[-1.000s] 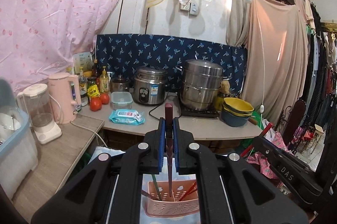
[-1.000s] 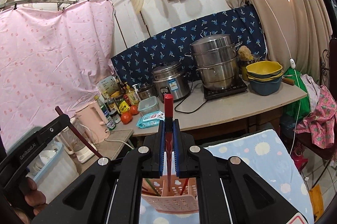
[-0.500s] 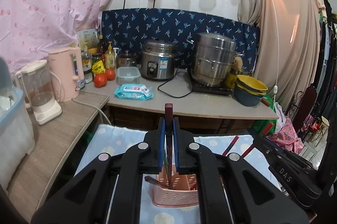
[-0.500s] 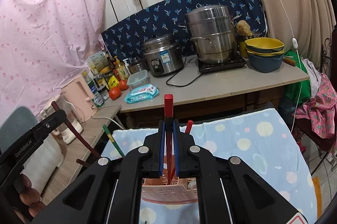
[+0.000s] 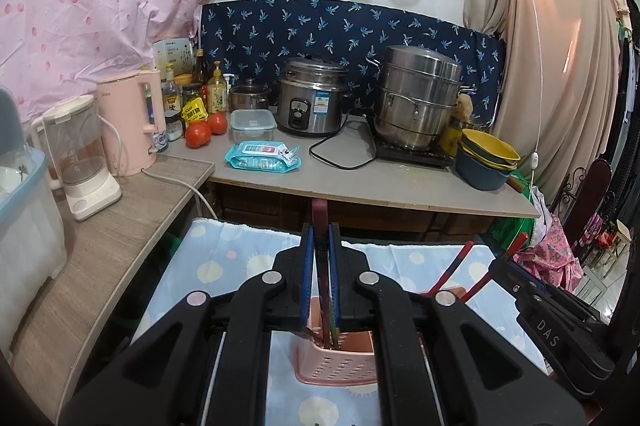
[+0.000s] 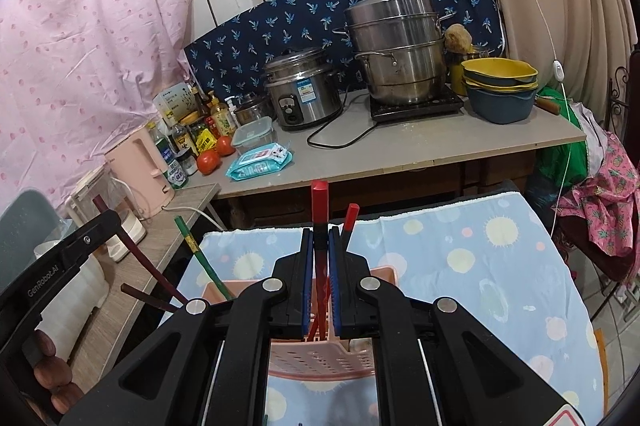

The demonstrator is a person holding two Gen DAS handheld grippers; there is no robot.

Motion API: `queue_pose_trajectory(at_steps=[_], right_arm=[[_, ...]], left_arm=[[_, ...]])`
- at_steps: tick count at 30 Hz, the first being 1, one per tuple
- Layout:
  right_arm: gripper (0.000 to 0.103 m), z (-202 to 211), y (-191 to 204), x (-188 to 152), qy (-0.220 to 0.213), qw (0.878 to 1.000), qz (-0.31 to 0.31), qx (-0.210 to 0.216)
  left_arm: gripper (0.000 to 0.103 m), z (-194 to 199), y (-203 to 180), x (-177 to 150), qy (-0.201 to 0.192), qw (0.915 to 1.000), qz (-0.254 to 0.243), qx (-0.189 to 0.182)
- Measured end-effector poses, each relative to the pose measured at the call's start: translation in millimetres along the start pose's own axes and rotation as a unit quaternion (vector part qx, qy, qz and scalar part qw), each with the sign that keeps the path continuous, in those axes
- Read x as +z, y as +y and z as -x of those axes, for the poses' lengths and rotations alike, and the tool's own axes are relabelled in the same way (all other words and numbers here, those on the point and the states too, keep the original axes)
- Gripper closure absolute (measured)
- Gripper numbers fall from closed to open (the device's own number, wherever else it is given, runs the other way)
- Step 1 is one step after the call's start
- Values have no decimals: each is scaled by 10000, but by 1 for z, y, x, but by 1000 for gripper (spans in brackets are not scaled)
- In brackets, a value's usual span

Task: Organize utensils
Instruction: 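Open the left tool over the basket while the right tool releases its chopstick into it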

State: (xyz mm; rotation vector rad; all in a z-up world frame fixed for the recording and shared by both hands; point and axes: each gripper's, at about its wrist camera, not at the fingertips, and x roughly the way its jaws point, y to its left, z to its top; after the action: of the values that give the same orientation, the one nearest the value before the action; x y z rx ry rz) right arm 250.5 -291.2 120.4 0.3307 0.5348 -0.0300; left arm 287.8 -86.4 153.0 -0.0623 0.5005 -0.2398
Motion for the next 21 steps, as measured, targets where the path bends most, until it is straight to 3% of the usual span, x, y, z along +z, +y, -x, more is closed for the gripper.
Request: queue_pose_trajectory(at_steps=[3, 8, 14, 21], right_arm=[[93, 2, -1, 0, -21, 10000, -20, -10], [74, 5, -2, -1, -149, 9998, -105, -93], [74, 13, -2, -1, -212, 9997, -83, -100], [72, 24, -2, -1, -293, 9995, -78, -79]], left_arm=[[96, 1, -1, -1, -17, 10000, -10, 24], [90, 0, 1, -2, -19, 10000, -18, 95], [63, 5, 4, -5, -73, 9997, 22, 244], [63, 13, 1, -5, -98, 9997, -31, 236]])
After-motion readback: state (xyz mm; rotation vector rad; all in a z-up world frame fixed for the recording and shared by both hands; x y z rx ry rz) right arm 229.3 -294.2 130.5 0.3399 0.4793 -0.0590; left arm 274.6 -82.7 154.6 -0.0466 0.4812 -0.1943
